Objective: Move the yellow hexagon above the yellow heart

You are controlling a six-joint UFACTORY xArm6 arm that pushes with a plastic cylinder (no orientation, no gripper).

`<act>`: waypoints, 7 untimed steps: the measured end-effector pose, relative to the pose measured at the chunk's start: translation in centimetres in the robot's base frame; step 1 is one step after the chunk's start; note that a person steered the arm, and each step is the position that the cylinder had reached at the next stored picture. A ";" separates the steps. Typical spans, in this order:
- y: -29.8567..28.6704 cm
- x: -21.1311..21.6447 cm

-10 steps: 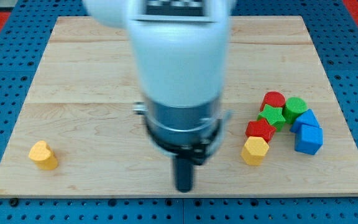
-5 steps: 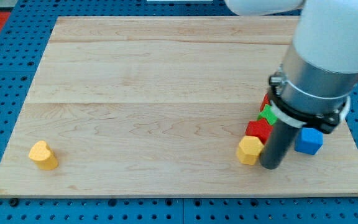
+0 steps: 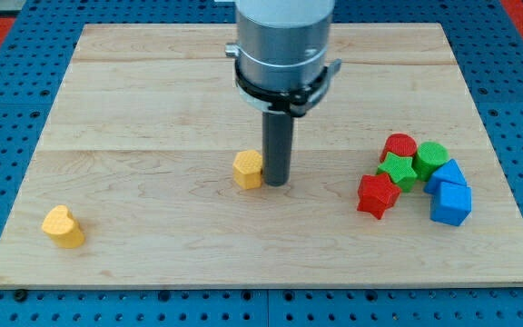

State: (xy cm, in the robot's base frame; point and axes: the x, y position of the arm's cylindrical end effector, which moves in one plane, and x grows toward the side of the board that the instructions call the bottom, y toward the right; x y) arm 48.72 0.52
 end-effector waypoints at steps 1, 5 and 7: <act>-2.8 -1.4; -11.7 -6.0; -12.0 -5.9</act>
State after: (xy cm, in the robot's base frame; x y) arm 42.77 -11.47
